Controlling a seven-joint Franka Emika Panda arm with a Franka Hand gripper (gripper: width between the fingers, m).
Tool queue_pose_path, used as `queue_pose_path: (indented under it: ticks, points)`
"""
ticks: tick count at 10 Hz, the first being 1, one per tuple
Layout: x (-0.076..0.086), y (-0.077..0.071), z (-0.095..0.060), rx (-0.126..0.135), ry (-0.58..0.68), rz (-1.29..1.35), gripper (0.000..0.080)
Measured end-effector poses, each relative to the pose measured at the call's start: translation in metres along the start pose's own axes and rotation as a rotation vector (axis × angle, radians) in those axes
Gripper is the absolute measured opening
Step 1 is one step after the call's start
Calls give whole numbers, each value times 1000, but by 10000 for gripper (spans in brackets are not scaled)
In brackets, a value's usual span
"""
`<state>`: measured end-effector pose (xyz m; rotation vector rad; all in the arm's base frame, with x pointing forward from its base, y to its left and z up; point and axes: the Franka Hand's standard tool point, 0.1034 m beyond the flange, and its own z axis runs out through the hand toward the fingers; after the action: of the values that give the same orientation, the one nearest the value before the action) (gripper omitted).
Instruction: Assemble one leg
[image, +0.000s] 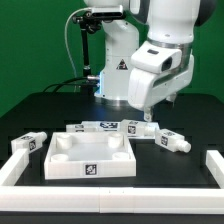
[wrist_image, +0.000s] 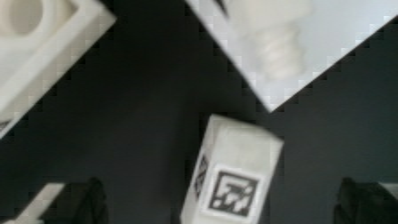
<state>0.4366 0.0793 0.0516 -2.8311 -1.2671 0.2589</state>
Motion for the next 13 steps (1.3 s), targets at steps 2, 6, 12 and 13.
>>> queue_pose_path:
  ticks: [2,6,12,13]
  points:
    - [12,-18,15,-8,28,14,649]
    - [-10,-44,50,-24,100,-15,649]
    - [-12,-50,49,-20,92,-10,318]
    - [-2,-61,44,-25,101,-18,318]
